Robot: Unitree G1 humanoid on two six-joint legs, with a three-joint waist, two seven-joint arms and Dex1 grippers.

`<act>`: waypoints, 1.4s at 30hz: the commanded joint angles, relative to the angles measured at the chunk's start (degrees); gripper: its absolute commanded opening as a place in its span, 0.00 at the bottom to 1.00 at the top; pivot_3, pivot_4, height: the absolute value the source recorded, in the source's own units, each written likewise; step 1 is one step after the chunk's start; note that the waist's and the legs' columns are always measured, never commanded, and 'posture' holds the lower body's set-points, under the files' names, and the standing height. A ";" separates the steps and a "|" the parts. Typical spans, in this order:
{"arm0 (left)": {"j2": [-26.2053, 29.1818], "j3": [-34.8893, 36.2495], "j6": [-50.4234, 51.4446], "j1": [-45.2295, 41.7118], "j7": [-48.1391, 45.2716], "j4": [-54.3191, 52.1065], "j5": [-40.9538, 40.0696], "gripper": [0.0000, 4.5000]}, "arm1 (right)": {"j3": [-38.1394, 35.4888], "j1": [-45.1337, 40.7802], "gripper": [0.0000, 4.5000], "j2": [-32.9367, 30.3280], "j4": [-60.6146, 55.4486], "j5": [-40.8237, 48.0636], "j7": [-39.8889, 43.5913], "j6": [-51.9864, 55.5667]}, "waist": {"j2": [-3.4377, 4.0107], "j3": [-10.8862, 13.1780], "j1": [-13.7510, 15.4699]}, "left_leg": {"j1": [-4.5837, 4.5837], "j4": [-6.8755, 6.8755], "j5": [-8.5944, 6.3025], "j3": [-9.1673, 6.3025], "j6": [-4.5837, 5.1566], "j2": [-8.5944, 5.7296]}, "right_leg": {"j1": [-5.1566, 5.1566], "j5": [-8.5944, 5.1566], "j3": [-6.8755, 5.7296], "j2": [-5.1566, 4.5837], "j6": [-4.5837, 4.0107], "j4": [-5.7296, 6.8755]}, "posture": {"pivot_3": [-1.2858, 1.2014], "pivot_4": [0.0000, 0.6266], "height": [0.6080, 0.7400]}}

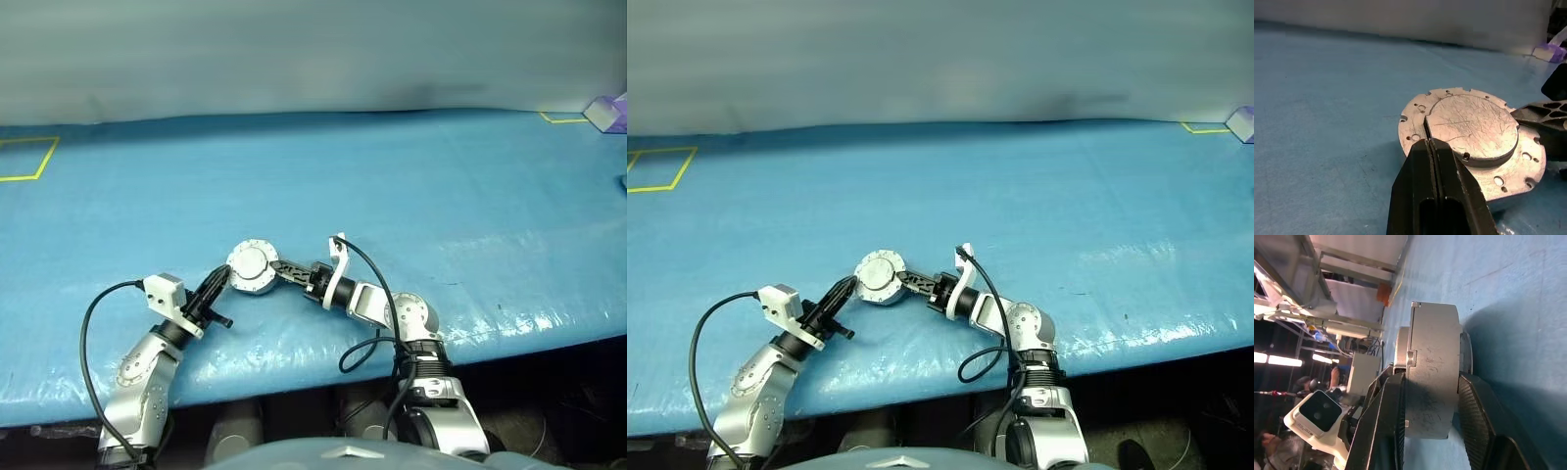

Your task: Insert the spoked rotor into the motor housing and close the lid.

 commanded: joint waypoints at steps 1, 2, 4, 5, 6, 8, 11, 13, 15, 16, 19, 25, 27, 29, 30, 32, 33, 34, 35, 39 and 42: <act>-1.35 2.52 2.80 0.58 -0.14 -3.07 -5.85 0.00 | -4.43 -2.34 0.27 3.31 -1.74 5.87 -2.18 -0.44 | 0.01 0.02 0.00 | -0.06 0.00 0.00 -0.01 0.00 0.00 | -0.03 0.00 0.00 0.01 0.00 -0.01 | 0.52 0.24 1.00; -1.91 2.84 3.34 1.09 -1.56 -3.36 -8.00 0.00 | -5.02 -2.56 0.27 3.89 -2.35 6.85 -2.79 -0.50 | 0.01 0.02 -0.02 | -0.12 0.00 0.00 -0.01 0.00 -0.01 | -0.08 0.00 0.00 0.01 0.01 -0.03 | 0.52 0.24 1.00; -2.74 3.01 4.47 2.09 -3.81 -3.64 -10.84 0.09 | -5.88 -2.98 0.27 4.86 -3.73 8.43 -3.50 -0.56 | 0.02 0.02 -0.14 | -0.35 0.01 -0.01 -0.01 0.02 -0.01 | -0.25 0.03 0.00 0.01 0.04 -0.11 | 0.52 0.24 1.00; -2.90 2.91 4.96 2.35 -4.25 -3.67 -11.30 0.14 | -6.12 -3.16 0.27 5.08 -4.17 9.09 -3.83 -0.51 | 0.01 0.02 -0.15 | -0.51 0.01 -0.02 0.01 0.03 -0.02 | -0.40 0.05 0.02 0.01 0.09 -0.12 | 0.52 0.24 1.00; -3.31 2.72 5.57 2.54 -4.49 -3.72 -11.96 0.21 | -6.37 -3.48 0.27 5.44 -4.89 10.03 -4.18 -0.54 | 0.01 0.02 -0.13 | -0.65 0.02 -0.02 0.02 0.03 -0.02 | -0.54 0.06 0.03 0.02 0.09 -0.11 | 0.52 0.24 1.00; -3.99 2.45 6.59 2.66 -4.61 -3.75 -12.88 0.36 | -5.85 -3.91 0.27 5.63 -6.20 11.04 -4.86 -0.70 | 0.03 0.03 -0.09 | -0.73 0.01 -0.02 0.00 0.03 -0.02 | -0.65 0.07 0.03 0.04 0.11 -0.04 | 0.52 0.24 1.00; -5.63 2.83 8.38 2.26 -4.50 -4.03 -15.69 0.59 | -5.02 -4.39 0.27 5.60 -7.28 12.90 -4.51 -0.24 | 0.03 0.04 -0.09 | -0.72 0.03 -0.02 -0.01 0.03 -0.01 | -0.66 0.06 0.03 0.06 0.09 -0.02 | 0.52 0.24 1.00; -6.06 2.77 10.46 2.16 -5.14 -4.48 -18.05 0.73 | -4.21 -4.48 0.27 5.44 -7.79 13.57 -4.25 -0.13 | 0.02 0.04 -0.16 | -0.72 0.06 -0.02 0.00 0.03 -0.01 | -0.65 0.06 0.04 0.06 0.09 -0.01 | 0.52 0.24 1.00; -6.30 2.63 12.48 2.13 -5.93 -4.99 -20.20 0.87 | -3.31 -4.47 0.27 5.27 -8.15 14.02 -4.20 -0.01 | 0.02 0.04 -0.23 | -0.71 0.08 -0.02 0.00 0.03 -0.01 | -0.64 0.06 0.04 0.07 0.09 0.00 | 0.52 0.24 1.00; -6.77 2.88 13.27 2.02 -5.97 -5.19 -21.58 0.95 | -2.88 -4.42 0.27 5.14 -8.27 14.26 -4.07 0.11 | 0.02 0.04 -0.24 | -0.71 0.08 -0.02 0.00 0.03 -0.01 | -0.65 0.06 0.04 0.07 0.09 0.01 | 0.52 0.24 1.00; -9.06 4.94 16.49 1.01 -5.92 -5.94 -29.79 0.99 | -1.31 -3.96 0.27 4.71 -8.74 14.64 -3.43 0.78 | 0.02 0.04 -0.22 | -0.71 0.08 -0.02 0.00 0.03 -0.01 | -0.65 0.06 0.04 0.08 0.09 0.02 | 0.52 0.24 1.00; -9.90 7.02 21.44 -1.16 -6.19 -6.13 -38.89 0.99 | 0.96 -2.90 0.27 4.40 -9.34 14.75 -2.62 1.54 | 0.01 0.04 -0.19 | -0.71 0.11 -0.02 -0.02 0.03 -0.01 | -0.62 0.06 0.04 0.09 0.09 0.04 | 0.52 0.24 1.00; -9.90 7.41 22.26 -2.06 -5.80 -4.83 -39.47 0.99 | 1.55 -2.57 0.27 4.31 -9.90 15.32 -1.97 1.98 | 0.01 0.04 -0.18 | -0.71 0.16 -0.02 -0.02 0.03 -0.02 | -0.60 0.07 0.05 0.09 0.10 0.04 | 0.52 0.24 1.00; -10.04 7.55 22.56 -3.13 -5.71 -3.56 -39.30 0.99 | 2.37 -2.35 0.27 4.08 -10.69 15.86 -0.92 2.52 | 0.00 0.04 -0.17 | -0.70 0.17 -0.01 -0.02 0.03 -0.02 | -0.59 0.07 0.05 0.09 0.10 0.04 | 0.52 0.24 1.00; -10.49 7.64 21.94 -3.88 -5.58 -2.99 -38.55 0.99 | 3.11 -2.16 0.27 3.80 -11.23 15.74 -0.26 2.77 | 0.01 0.04 -0.25 | -0.70 0.18 -0.01 -0.02 0.03 -0.02 | -0.58 0.07 0.05 0.11 0.10 0.04 | 0.52 0.24 1.00; -11.38 7.64 20.62 -5.05 -5.10 -2.65 -36.79 0.99 | 3.73 -1.85 0.27 3.75 -11.65 15.38 -0.08 2.99 | 0.00 0.04 -0.19 | -0.69 0.18 -0.01 -0.02 0.03 -0.02 | -0.59 0.07 0.07 0.12 0.10 0.06 | 0.52 0.24 1.00; -11.74 7.57 19.47 -5.41 -4.83 -2.66 -35.20 0.99 | 3.82 -1.75 0.27 3.80 -11.68 15.27 -0.14 2.96 | 0.00 0.04 -0.12 | -0.70 0.18 -0.01 -0.02 0.03 -0.01 | -0.58 0.07 0.06 0.12 0.10 0.06 | 0.52 0.24 1.00; -12.04 7.60 19.46 -5.64 -4.83 -2.59 -35.06 0.99 | 4.05 -1.60 0.27 3.75 -11.86 15.06 -0.05 2.88 | 0.00 0.04 -0.14 | -0.70 0.19 -0.01 -0.02 0.03 -0.02 | -0.57 0.07 0.07 0.12 0.10 0.05 | 0.52 0.24 1.00; -12.11 7.38 19.28 -5.83 -5.03 -2.45 -34.41 0.99 | 4.16 -1.56 0.27 3.72 -11.92 15.00 0.03 2.82 | 0.00 0.03 -0.15 | -0.70 0.18 -0.01 -0.02 0.03 -0.02 | -0.57 0.07 0.07 0.12 0.10 0.04 | 0.52 0.24 1.00; -12.41 6.37 15.96 -5.65 -6.16 -2.40 -29.37 0.99 | 4.14 -1.65 0.27 3.55 -11.83 14.77 0.02 2.35 | 0.00 0.03 -0.08 | -0.69 0.18 -0.01 -0.03 0.03 -0.02 | -0.57 0.08 0.07 0.13 0.09 0.05 | 0.52 0.24 1.00; -12.73 6.62 15.48 -5.46 -6.94 -2.24 -29.11 0.95 | 4.11 -1.69 0.27 3.46 -11.77 14.61 0.14 2.23 | 0.00 0.03 -0.09 | -0.70 0.19 -0.01 -0.02 0.03 -0.02 | -0.56 0.08 0.09 0.12 0.10 0.05 | 0.52 0.24 1.00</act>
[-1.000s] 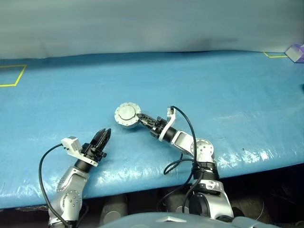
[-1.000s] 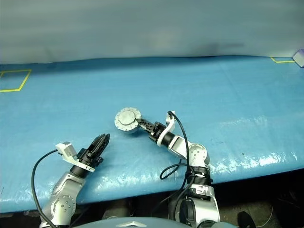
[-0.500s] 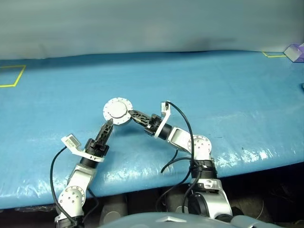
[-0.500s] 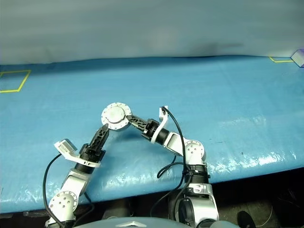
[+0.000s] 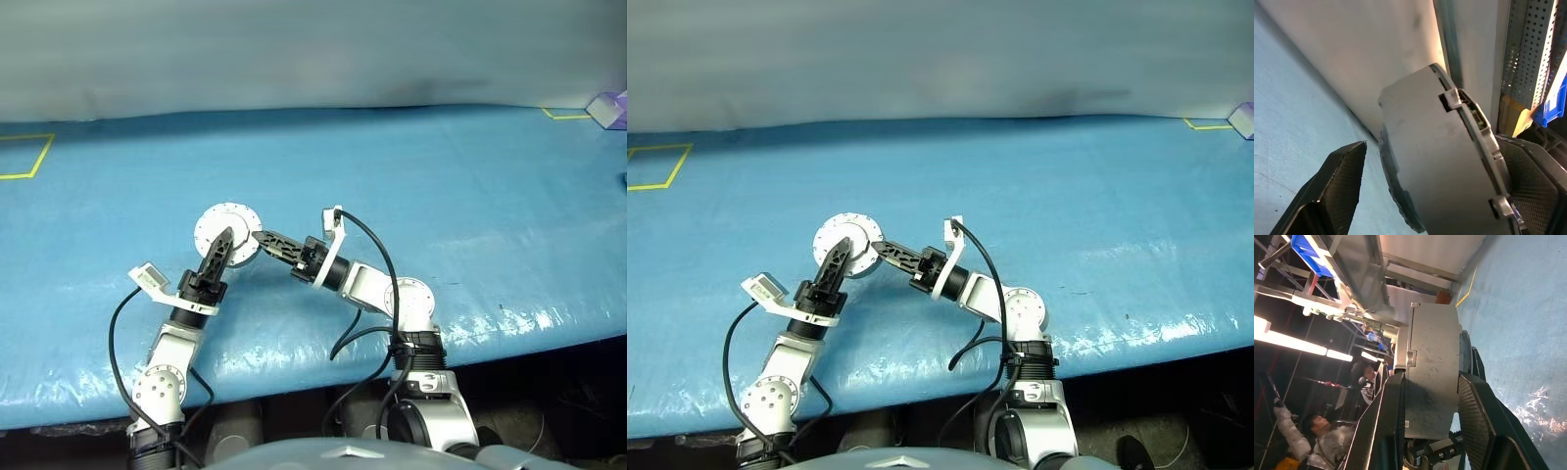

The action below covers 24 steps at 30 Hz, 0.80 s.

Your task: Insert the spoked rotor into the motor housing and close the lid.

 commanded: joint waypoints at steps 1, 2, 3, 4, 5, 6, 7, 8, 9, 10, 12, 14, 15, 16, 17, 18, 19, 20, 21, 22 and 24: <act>-0.51 0.14 -0.83 0.15 -1.14 -0.64 0.33 0.91 | 0.85 0.39 0.27 1.44 -2.99 2.22 2.23 -0.98 | 0.00 0.00 0.00 | 0.00 0.00 0.00 0.00 0.00 0.00 | 0.00 0.00 0.00 0.00 0.00 0.00 | 0.52 0.24 1.00; -0.38 0.15 -0.44 0.30 -1.41 -0.64 0.10 0.86 | 0.90 0.40 0.27 1.48 -2.96 2.14 2.21 -1.00 | 0.00 0.00 0.00 | 0.00 0.00 0.00 0.00 0.00 0.00 | 0.00 0.00 0.00 0.00 0.00 0.00 | 0.52 0.24 1.00; -0.27 0.07 0.01 0.49 -1.78 -0.71 -0.11 0.79 | 0.97 0.40 0.27 1.51 -2.97 2.05 2.25 -0.97 | 0.00 0.00 -0.02 | 0.00 0.00 0.00 0.00 0.00 0.00 | 0.00 0.00 0.00 0.00 0.00 0.00 | 0.52 0.24 1.00; -0.17 -0.04 0.30 0.61 -2.08 -0.76 -0.19 0.73 | 1.02 0.41 0.27 1.52 -2.98 2.00 2.32 -0.93 | 0.00 0.00 -0.05 | 0.00 0.00 0.00 0.00 0.00 0.00 | 0.00 0.00 0.00 0.00 0.00 0.00 | 0.52 0.24 1.00; -0.33 -0.01 0.47 0.67 -1.96 -0.81 -0.47 0.72 | 1.13 0.41 0.27 1.56 -3.00 1.90 2.36 -0.93 | 0.00 0.00 -0.05 | 0.01 0.00 0.00 0.00 0.00 0.00 | 0.00 0.00 0.00 0.00 0.00 0.00 | 0.52 0.24 1.00; -0.45 0.08 0.85 0.75 -1.82 -0.88 -1.05 0.72 | 1.25 0.39 0.27 1.59 -3.00 1.79 2.38 -0.93 | 0.00 0.00 -0.05 | 0.01 0.00 0.00 -0.01 0.00 0.01 | 0.00 0.00 0.00 0.00 0.00 0.01 | 0.52 0.24 1.00; -0.53 0.15 1.10 0.79 -1.70 -0.92 -1.45 0.72 | 1.32 0.37 0.27 1.59 -3.00 1.72 2.39 -0.94 | 0.00 0.00 -0.05 | 0.01 0.00 0.00 -0.01 0.00 0.00 | 0.00 0.00 0.00 0.00 0.00 0.01 | 0.52 0.24 1.00; -0.58 0.21 1.79 0.86 -1.02 -0.99 -2.03 0.72 | 1.48 0.34 0.27 1.58 -3.01 1.69 2.52 -0.86 | 0.00 0.00 -0.05 | 0.01 0.00 0.00 -0.01 0.00 0.01 | 0.00 0.00 0.00 0.01 0.00 0.01 | 0.52 0.24 1.00; -0.60 0.26 2.30 0.90 -0.54 -1.04 -2.36 0.72 | 1.59 0.32 0.27 1.55 -3.02 1.70 2.62 -0.79 | 0.00 0.00 -0.05 | 0.01 0.01 0.00 -0.01 0.00 0.00 | 0.00 0.00 0.00 0.01 0.01 0.01 | 0.52 0.24 1.00; -0.56 0.41 3.96 1.02 -0.89 -1.12 -4.42 0.71 | 1.77 0.29 0.27 1.49 -3.01 1.78 2.88 -0.56 | 0.00 0.00 -0.03 | 0.01 0.02 0.00 -0.01 0.00 0.00 | 0.01 0.00 0.00 0.00 0.01 0.01 | 0.52 0.24 1.00; -0.81 0.94 6.42 1.41 -0.56 -1.40 -8.06 0.71 | 1.81 0.19 0.27 1.51 -2.79 1.98 3.05 -0.12 | 0.00 0.00 -0.05 | 0.00 0.03 0.00 -0.01 0.00 0.00 | 0.01 0.00 0.00 0.00 0.01 0.01 | 0.52 0.24 1.00; -0.89 1.34 7.41 1.69 0.06 -1.63 -9.47 0.71 | 1.85 0.12 0.27 1.51 -2.59 1.87 3.16 0.01 | 0.00 0.00 -0.07 | 0.01 0.03 0.00 -0.01 0.00 0.01 | 0.02 0.01 0.01 0.00 0.01 0.01 | 0.52 0.24 1.00; -0.91 1.58 7.65 1.85 0.54 -1.65 -9.69 0.71 | 1.91 0.08 0.27 1.46 -2.48 1.80 3.53 -0.13 | 0.00 0.00 -0.05 | 0.01 0.03 0.00 -0.01 0.00 0.01 | 0.02 0.01 0.00 0.00 0.02 0.02 | 0.52 0.24 1.00; -0.92 1.75 7.83 1.95 0.88 -1.67 -9.83 0.71 | 1.96 0.06 0.27 1.42 -2.41 1.77 3.82 -0.25 | 0.00 0.00 -0.05 | 0.01 0.03 0.00 -0.01 0.00 0.01 | 0.02 0.01 0.00 0.00 0.01 0.02 | 0.52 0.24 1.00; -0.98 1.95 8.04 2.12 1.07 -1.69 -10.21 0.71 | 1.78 0.02 0.27 1.50 -2.13 1.64 3.68 -0.59 | 0.00 0.00 -0.05 | 0.02 0.04 0.00 -0.01 0.00 0.01 | 0.03 0.01 0.00 0.00 0.01 0.02 | 0.52 0.24 1.00; -1.05 2.08 8.27 2.29 1.33 -1.74 -10.61 0.71 | 1.73 -0.02 0.27 1.49 -1.97 1.51 3.75 -0.82 | 0.00 0.00 -0.05 | 0.03 0.05 0.00 -0.01 0.00 0.00 | 0.04 0.01 0.00 0.00 0.01 0.02 | 0.52 0.24 1.00; -1.08 2.13 8.41 2.40 1.50 -1.81 -10.74 0.71 | 1.76 -0.05 0.27 1.47 -1.93 1.33 3.85 -1.01 | -0.01 0.00 -0.05 | 0.03 0.06 0.00 -0.01 0.00 0.00 | 0.05 0.01 0.00 0.00 0.02 0.02 | 0.52 0.24 1.00; -1.13 2.08 8.35 2.55 1.48 -1.96 -10.60 0.71 | 1.83 -0.06 0.27 1.46 -2.00 1.01 3.77 -1.23 | 0.00 0.00 -0.05 | 0.03 0.07 0.00 -0.01 0.00 0.00 | 0.06 0.01 0.00 0.00 0.02 0.02 | 0.52 0.24 1.00; -1.33 2.07 8.10 2.63 1.36 -2.10 -10.51 0.71 | 1.95 -0.08 0.27 1.48 -2.08 0.56 3.63 -1.50 | 0.00 0.00 -0.05 | 0.04 0.08 0.00 -0.01 0.00 0.00 | 0.06 0.01 0.00 0.00 0.02 0.02 | 0.52 0.24 1.00; -1.90 2.29 8.06 2.69 1.43 -2.28 -11.41 0.71 | 2.11 -0.02 0.27 1.51 -2.21 0.13 3.57 -1.73 | -0.01 0.00 -0.05 | 0.04 0.08 0.00 -0.01 0.00 0.00 | 0.06 0.01 0.00 0.00 0.02 0.02 | 0.52 0.24 1.00; -2.73 2.46 6.87 2.78 1.82 -2.63 -10.87 0.71 | 2.31 0.07 0.27 1.59 -2.31 -0.38 3.63 -1.93 | -0.01 0.00 -0.03 | 0.04 0.07 0.00 -0.01 0.00 0.00 | 0.06 0.01 0.01 0.00 0.02 0.02 | 0.52 0.24 1.00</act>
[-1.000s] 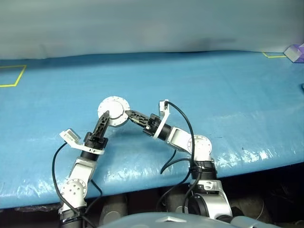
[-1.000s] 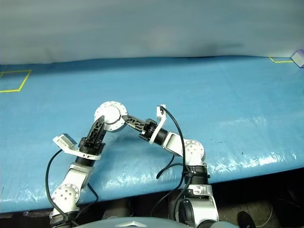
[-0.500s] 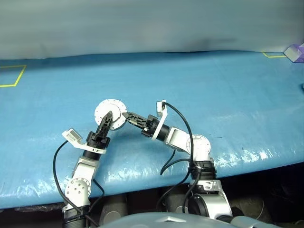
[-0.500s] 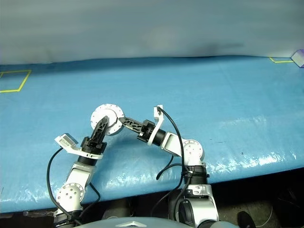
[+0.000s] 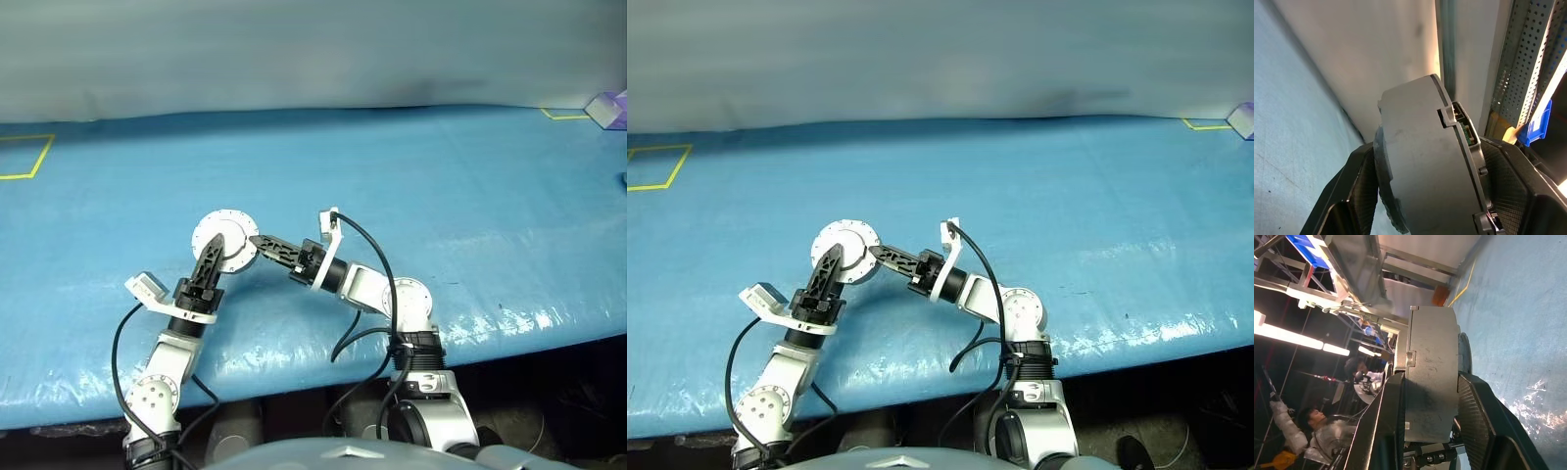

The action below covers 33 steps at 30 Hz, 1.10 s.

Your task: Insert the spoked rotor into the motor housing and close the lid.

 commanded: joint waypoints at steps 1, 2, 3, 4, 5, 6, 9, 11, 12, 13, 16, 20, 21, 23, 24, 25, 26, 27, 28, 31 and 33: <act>-1.42 0.27 -1.12 0.38 -0.05 -2.62 -0.31 0.71 | 1.20 0.13 0.27 1.78 -2.49 1.50 2.51 -1.99 | -0.01 0.00 0.03 | 0.00 0.00 0.00 0.00 0.00 0.00 | 0.00 0.00 0.00 0.00 0.00 0.00 | 0.52 0.24 1.00; -1.77 0.45 -0.77 0.34 -0.53 -2.51 -1.18 0.68 | 1.27 0.19 0.27 1.81 -2.54 1.33 2.55 -2.07 | -0.01 0.00 0.04 | 0.00 0.00 0.00 0.00 0.00 0.00 | 0.01 0.00 0.00 0.00 0.00 0.00 | 0.52 0.24 1.00; -2.01 0.50 -0.78 0.40 -1.46 -2.42 -1.40 0.65 | 1.33 0.26 0.27 1.82 -2.61 1.26 2.60 -2.11 | -0.01 0.00 0.03 | 0.00 0.00 0.00 0.00 0.00 0.00 | 0.00 0.00 0.00 0.00 0.00 0.00 | 0.52 0.24 1.00; -2.05 0.39 -0.45 0.54 -1.86 -2.31 -1.61 0.61 | 1.37 0.32 0.27 1.82 -2.66 1.21 2.63 -2.18 | -0.01 0.00 0.02 | 0.00 0.00 0.00 0.00 0.00 0.00 | 0.00 0.00 0.00 0.00 0.00 0.00 | 0.52 0.24 1.00; -2.06 0.28 -0.03 0.68 -1.83 -2.22 -1.94 0.59 | 1.39 0.37 0.27 1.79 -2.70 1.13 2.67 -2.26 | -0.01 -0.01 0.01 | 0.01 0.00 0.00 0.00 0.00 0.00 | 0.01 0.00 0.00 0.00 0.00 0.00 | 0.52 0.24 1.00; -2.01 0.13 0.28 0.81 -1.99 -2.15 -2.11 0.59 | 1.40 0.41 0.27 1.75 -2.74 1.08 2.75 -2.33 | -0.01 -0.01 0.01 | 0.02 0.00 0.00 0.00 0.00 0.00 | 0.02 0.00 0.00 0.00 0.00 0.00 | 0.52 0.24 1.00; -2.37 0.03 0.26 0.80 -0.14 -1.81 -1.86 0.58 | 1.46 0.50 0.27 1.70 -2.88 1.02 2.85 -2.39 | -0.01 -0.01 0.03 | 0.02 0.01 0.00 0.00 0.00 0.00 | 0.02 0.00 0.00 0.00 0.00 0.00 | 0.52 0.24 1.00; -2.76 0.28 0.39 0.35 0.76 -1.39 -2.61 0.58 | 1.48 0.58 0.27 1.71 -2.95 1.11 2.87 -2.28 | -0.01 -0.01 0.04 | 0.02 0.03 0.00 0.00 0.00 0.00 | 0.04 0.00 0.00 0.00 0.00 0.00 | 0.52 0.24 1.00; -2.76 0.29 0.69 0.31 0.57 -1.40 -3.04 0.58 | 1.43 0.60 0.27 1.73 -2.91 1.19 2.86 -2.17 | -0.01 -0.01 0.04 | 0.02 0.04 0.00 0.00 0.00 0.00 | 0.04 0.00 0.00 0.00 0.00 0.00 | 0.52 0.24 1.00; -2.72 0.18 0.99 0.39 0.50 -1.53 -3.31 0.58 | 1.33 0.58 0.27 1.74 -2.76 1.24 2.81 -2.05 | -0.01 -0.01 0.02 | 0.02 0.05 0.00 0.00 0.00 -0.01 | 0.04 0.00 0.01 0.00 0.00 0.00 | 0.52 0.24 1.00; -2.83 0.21 1.02 0.51 1.58 -1.55 -3.43 0.58 | 0.74 0.52 0.27 1.87 -2.17 1.60 3.26 -2.33 | -0.01 -0.01 0.02 | 0.03 0.05 0.00 -0.01 0.00 0.00 | 0.05 0.00 0.00 0.00 0.01 0.00 | 0.52 0.24 1.00; -2.76 0.50 1.09 0.18 2.78 -1.50 -3.63 0.58 | 1.74 0.45 0.47 1.66 -2.29 -0.89 2.77 -4.33 | -0.01 -0.01 0.03 | 0.03 0.05 0.00 -0.01 0.00 -0.01 | 0.06 0.00 0.01 0.00 0.01 0.00 | 0.52 0.24 1.00; -2.92 0.72 0.84 0.06 3.25 -1.53 -3.74 0.58 | 1.90 0.53 0.56 1.98 -2.39 -2.01 2.04 -5.79 | -0.01 -0.01 0.00 | 0.04 0.06 0.00 -0.01 0.00 -0.01 | 0.07 0.00 0.01 0.00 0.01 0.00 | 0.52 0.24 1.00; -3.60 1.62 -0.36 -0.34 4.82 -1.25 -3.76 0.58 | 2.14 0.69 0.69 2.50 -2.39 -4.19 1.23 -9.40 | -0.01 -0.01 -0.01 | 0.06 0.06 0.00 -0.01 0.00 -0.01 | 0.07 0.00 0.01 0.00 0.01 0.00 | 0.52 0.24 1.00; -4.00 2.07 -1.05 -0.48 5.61 -1.13 -3.64 0.58 | 2.31 0.78 0.69 2.63 -2.35 -5.05 1.07 -11.03 | -0.01 -0.01 0.00 | 0.06 0.06 0.00 -0.01 0.00 -0.01 | 0.08 0.00 0.00 0.01 0.01 0.01 | 0.52 0.24 1.00; -4.58 2.54 -2.04 -0.52 6.55 -1.17 -3.27 0.58 | 2.71 0.91 0.69 2.62 -2.34 -6.39 1.11 -13.31 | -0.01 -0.01 0.00 | 0.07 0.06 0.00 -0.02 0.00 -0.01 | 0.08 0.00 0.01 0.01 0.01 0.01 | 0.52 0.24 1.00; -5.15 2.99 -3.24 -0.57 7.28 -1.17 -2.77 0.58 | 3.04 1.08 0.69 2.75 -2.28 -7.92 0.87 -15.92 | -0.02 -0.01 -0.01 | 0.07 0.06 0.00 -0.01 0.00 -0.01 | 0.08 0.00 0.01 0.01 0.01 0.01 | 0.52 0.24 1.00; -5.86 3.71 -4.78 -0.70 8.50 -0.92 -2.35 0.58 | 3.02 1.13 0.69 3.08 -1.96 -9.54 -0.21 -18.55 | -0.01 -0.01 -0.02 | 0.06 0.06 0.00 -0.02 0.00 -0.01 | 0.08 0.00 0.01 0.01 0.01 0.00 | 0.52 0.24 1.00; -6.67 4.64 -6.94 -1.03 9.35 -0.54 -1.84 0.58 | 2.94 1.05 0.69 3.22 -1.51 -10.67 -0.76 -20.65 | -0.02 -0.01 0.03 | 0.07 0.06 0.00 -0.01 0.00 -0.01 | 0.08 0.01 0.01 0.01 0.01 0.00 | 0.52 0.24 1.00; -8.13 8.22 -13.97 -3.07 12.21 1.28 -0.69 0.58 | 2.76 1.02 0.69 3.14 -0.69 -12.04 -1.43 -23.79 | -0.03 -0.01 0.06 | 0.07 0.06 0.00 -0.01 0.00 -0.01 | 0.08 0.01 0.01 0.01 0.01 0.00 | 0.52 0.24 1.00; -8.15 11.08 -20.98 -6.04 16.06 3.51 2.47 0.58 | 2.63 1.09 0.69 3.02 -0.61 -11.95 -1.35 -24.57 | -0.05 -0.01 0.11 | 0.06 0.06 0.00 -0.02 0.00 -0.01 | 0.08 0.02 0.01 0.01 0.01 0.01 | 0.52 0.24 1.00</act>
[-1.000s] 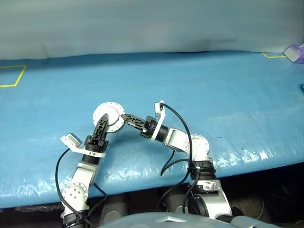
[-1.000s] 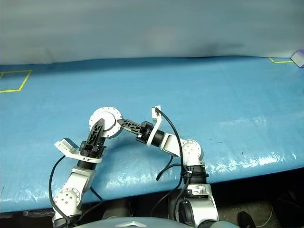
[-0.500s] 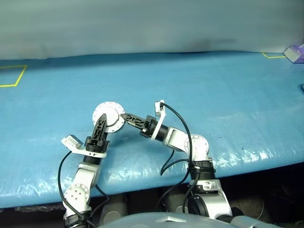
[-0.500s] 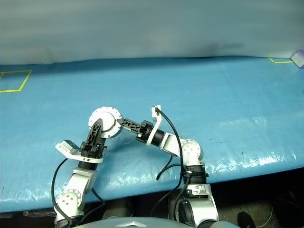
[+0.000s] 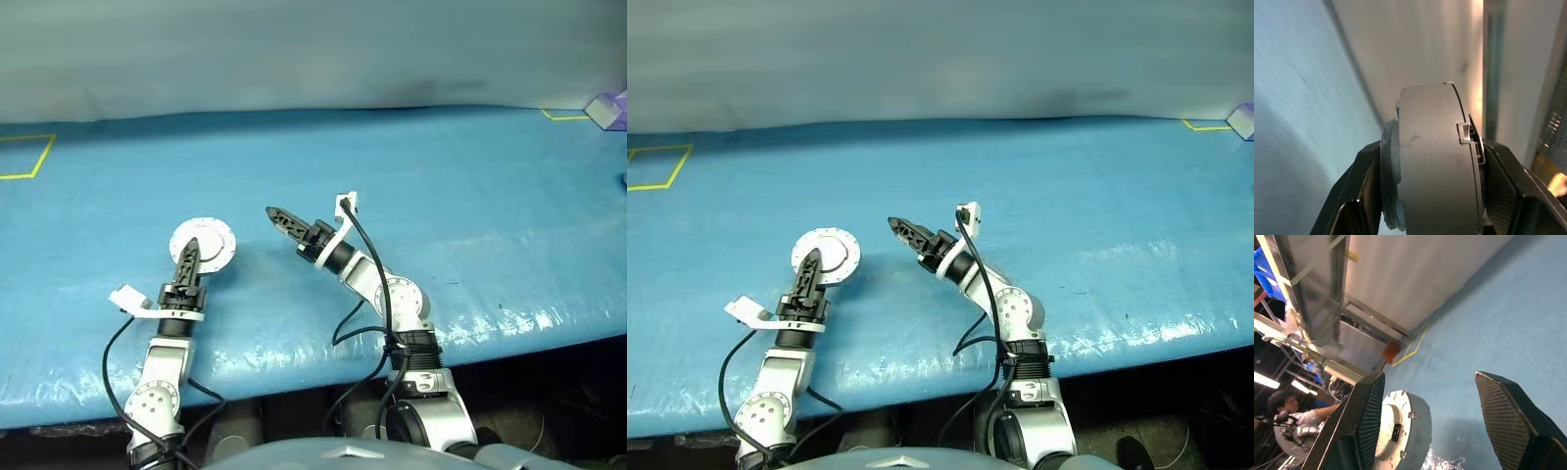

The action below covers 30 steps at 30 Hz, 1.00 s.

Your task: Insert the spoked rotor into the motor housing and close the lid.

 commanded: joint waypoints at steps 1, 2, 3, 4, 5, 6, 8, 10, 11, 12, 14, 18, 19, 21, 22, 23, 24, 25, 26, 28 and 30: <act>-3.87 5.38 -11.88 -6.14 5.01 1.25 3.40 0.58 | 0.75 1.44 0.69 2.70 -0.61 0.10 0.00 -2.33 | -0.01 0.00 0.14 | 0.01 0.00 0.00 0.00 0.00 0.00 | 0.01 0.01 0.00 0.01 0.00 0.00 | 0.52 0.24 1.00; -3.53 6.66 -14.43 -7.87 7.11 2.62 4.38 0.58 | 0.88 1.45 0.69 2.68 -0.56 0.04 0.06 -2.71 | -0.03 -0.01 0.29 | 0.03 0.00 0.00 -0.01 0.00 0.00 | 0.04 0.01 0.00 0.01 0.00 0.00 | 0.52 0.24 1.00; -2.87 7.94 -17.35 -9.78 10.55 4.46 6.83 0.58 | 1.03 1.49 0.69 2.68 -0.53 -0.03 0.03 -2.96 | -0.06 -0.03 0.34 | 0.04 0.04 0.00 -0.04 0.00 0.00 | 0.08 0.01 -0.02 0.02 0.00 0.00 | 0.52 0.24 1.00; -2.32 9.04 -19.67 -11.39 12.42 5.90 8.35 0.58 | 1.23 1.50 0.69 2.67 -0.44 -0.17 0.07 -3.21 | -0.08 -0.03 0.42 | 0.04 0.06 0.00 -0.05 0.00 0.00 | 0.10 0.01 -0.02 0.02 0.00 -0.01 | 0.52 0.24 1.00; -1.48 10.24 -21.80 -13.11 16.60 7.61 10.84 0.58 | 1.65 1.65 0.69 2.56 -0.50 -0.64 0.14 -3.67 | -0.09 -0.03 0.50 | 0.09 0.07 0.00 -0.06 0.00 -0.02 | 0.20 0.03 -0.01 0.01 0.02 -0.06 | 0.52 0.24 1.00; -0.99 11.02 -23.17 -14.29 19.43 8.76 12.55 0.58 | 1.96 1.75 0.69 2.48 -0.53 -0.99 0.18 -4.01 | -0.11 -0.04 0.57 | 0.11 0.09 0.00 -0.08 0.00 -0.03 | 0.27 0.04 -0.02 0.01 0.05 -0.11 | 0.52 0.24 1.00; 1.05 10.28 -23.06 -14.98 24.37 10.29 18.14 0.58 | 2.13 2.04 0.69 2.56 -0.91 -1.35 0.21 -4.58 | -0.12 -0.05 0.67 | 0.11 0.14 0.00 -0.14 0.00 -0.07 | 0.38 0.08 -0.02 0.00 0.12 -0.24 | 0.52 0.24 1.00; 2.45 9.79 -20.56 -15.26 27.42 11.00 19.66 0.58 | 2.07 2.24 0.69 2.70 -1.28 -1.33 0.30 -4.93 | -0.11 -0.06 0.75 | 0.11 0.15 -0.01 -0.16 0.01 -0.10 | 0.48 0.17 0.00 -0.01 0.26 -0.39 | 0.52 0.24 1.00; 2.71 9.76 -19.68 -15.32 28.39 10.99 19.85 0.58 | 2.07 2.30 0.69 2.71 -1.38 -1.33 0.38 -5.08 | -0.12 -0.06 0.79 | 0.15 0.15 0.00 -0.17 0.01 -0.12 | 0.53 0.19 0.00 -0.02 0.29 -0.40 | 0.52 0.24 1.00; 2.96 9.92 -18.19 -15.38 29.21 10.83 18.94 0.58 | 2.12 2.30 0.69 2.69 -1.22 -1.47 0.38 -5.24 | -0.10 -0.07 0.77 | 0.19 0.17 0.00 -0.18 0.01 -0.11 | 0.54 0.19 0.00 -0.01 0.29 -0.38 | 0.52 0.24 1.00; 3.05 10.48 -16.56 -15.29 28.86 10.25 16.86 0.58 | 2.29 2.28 0.69 2.60 -0.82 -1.79 0.35 -5.42 | -0.09 -0.07 0.68 | 0.23 0.26 0.00 -0.18 0.01 -0.11 | 0.56 0.18 0.00 -0.01 0.28 -0.25 | 0.52 0.24 1.00; 3.13 11.31 -18.73 -11.92 24.40 8.06 17.58 0.58 | 3.17 2.46 0.69 1.82 -0.07 -3.40 0.41 -5.75 | -0.09 -0.07 0.26 | 0.25 0.45 0.00 -0.16 0.01 -0.11 | 0.56 0.15 0.02 -0.01 0.22 -0.07 | 0.52 0.24 1.00; 3.18 11.53 -18.64 -11.49 24.56 7.85 17.46 0.58 | 3.05 2.45 0.69 1.86 -0.06 -3.44 0.50 -5.74 | -0.09 -0.07 0.20 | 0.24 0.47 -0.01 -0.15 0.01 -0.11 | 0.56 0.16 0.03 -0.01 0.22 -0.07 | 0.52 0.24 1.00; 3.57 12.57 -19.80 -10.38 26.16 7.59 18.84 0.72 | 2.66 2.22 0.71 1.96 0.31 -3.42 0.50 -5.77 | -0.09 -0.07 0.03 | 0.24 0.50 -0.01 -0.15 0.01 -0.10 | 0.56 0.16 0.03 -0.01 0.22 -0.05 | 0.52 0.24 1.00; 3.70 13.13 -20.53 -10.12 27.18 7.59 19.57 0.78 | 2.56 2.10 0.71 1.99 0.50 -3.46 0.49 -5.83 | -0.09 -0.07 -0.01 | 0.24 0.50 -0.01 -0.15 0.01 -0.10 | 0.56 0.16 0.04 -0.01 0.22 -0.04 | 0.52 0.24 1.00; 3.76 13.48 -20.99 -9.95 27.89 7.54 20.06 0.84 | 2.50 2.04 0.71 2.01 0.59 -3.48 0.47 -5.85 | -0.08 -0.08 -0.02 | 0.24 0.50 -0.01 -0.15 0.01 -0.10 | 0.55 0.16 0.04 0.00 0.22 -0.03 | 0.52 0.24 1.00; 4.20 14.55 -22.33 -9.98 30.26 7.82 21.68 0.91 | 2.55 1.86 0.71 2.09 0.94 -3.61 0.52 -5.92 | -0.06 -0.08 -0.04 | 0.26 0.50 -0.01 -0.15 0.01 -0.10 | 0.56 0.16 0.05 0.00 0.22 -0.02 | 0.52 0.24 1.00; 4.71 15.67 -23.86 -10.05 32.79 8.08 23.61 0.99 | 2.75 1.69 0.71 2.13 1.27 -3.80 0.65 -5.86 | -0.06 -0.09 -0.11 | 0.29 0.49 -0.01 -0.14 0.01 -0.09 | 0.56 0.16 0.06 0.01 0.22 0.01 | 0.52 0.24 1.00; 5.11 16.69 -25.56 -10.12 34.54 8.14 25.07 0.99 | 3.03 1.60 0.71 2.14 1.53 -4.03 0.83 -5.79 | -0.07 -0.09 -0.25 | 0.32 0.49 -0.01 -0.13 0.01 -0.08 | 0.56 0.16 0.08 0.03 0.21 0.02 | 0.52 0.24 1.00; 5.44 18.40 -28.66 -10.31 36.60 7.89 26.86 0.99 | 3.57 1.58 0.71 2.08 1.79 -4.52 1.29 -5.77 | -0.07 -0.09 -0.48 | 0.37 0.45 -0.01 -0.08 0.01 -0.04 | 0.55 0.17 0.15 0.09 0.18 0.03 | 0.52 0.24 1.00; 5.28 19.90 -31.80 -10.53 39.14 7.32 29.41 0.99 | 3.70 1.63 0.71 2.13 1.90 -4.83 1.56 -5.82 | -0.08 -0.08 -0.16 | 0.35 0.41 -0.01 -0.08 0.01 -0.03 | 0.54 0.17 0.14 0.09 0.17 0.01 | 0.52 0.24 1.00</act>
